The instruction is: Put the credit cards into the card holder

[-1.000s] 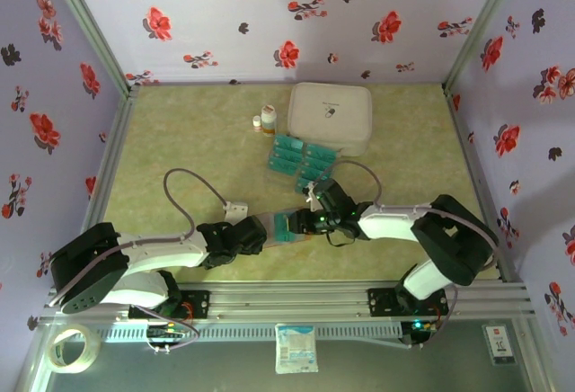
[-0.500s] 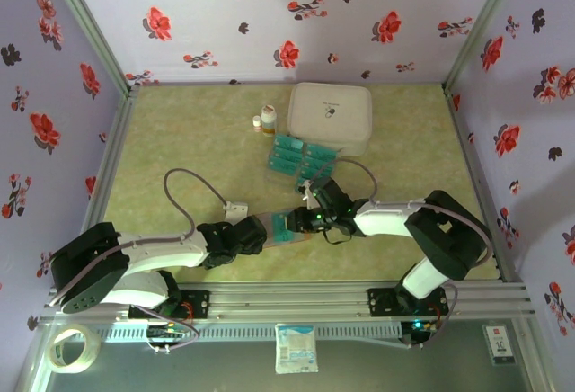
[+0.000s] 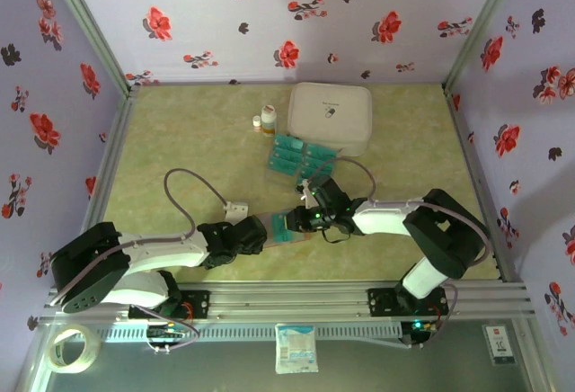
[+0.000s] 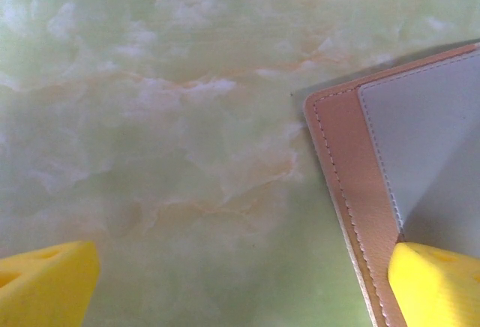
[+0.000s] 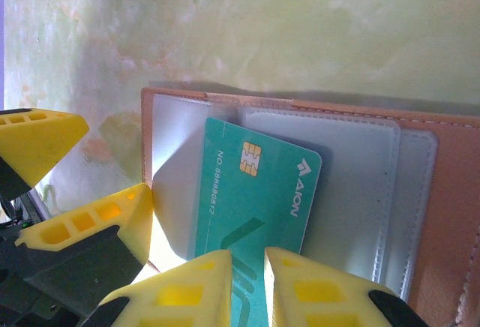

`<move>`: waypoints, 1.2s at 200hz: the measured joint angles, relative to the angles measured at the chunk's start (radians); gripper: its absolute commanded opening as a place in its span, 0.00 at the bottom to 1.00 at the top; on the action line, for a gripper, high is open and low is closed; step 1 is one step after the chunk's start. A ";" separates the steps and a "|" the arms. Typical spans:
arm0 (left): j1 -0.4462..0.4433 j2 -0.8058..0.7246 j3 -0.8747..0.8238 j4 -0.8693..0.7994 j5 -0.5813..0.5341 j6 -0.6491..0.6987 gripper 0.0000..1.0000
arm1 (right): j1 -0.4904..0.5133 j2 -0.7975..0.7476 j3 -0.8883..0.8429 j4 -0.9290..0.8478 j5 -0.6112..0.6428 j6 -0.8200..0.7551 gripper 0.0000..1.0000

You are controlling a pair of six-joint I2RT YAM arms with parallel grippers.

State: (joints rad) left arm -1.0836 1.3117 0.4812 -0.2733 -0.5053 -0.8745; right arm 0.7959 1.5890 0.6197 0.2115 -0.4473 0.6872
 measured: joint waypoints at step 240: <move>0.000 0.008 0.000 0.008 0.001 -0.007 1.00 | -0.032 -0.022 0.053 -0.068 -0.012 -0.007 0.21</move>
State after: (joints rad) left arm -1.0840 1.3197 0.4812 -0.2649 -0.5045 -0.8818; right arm 0.7635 1.5673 0.6724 0.1432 -0.4595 0.6804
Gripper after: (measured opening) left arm 0.997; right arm 0.208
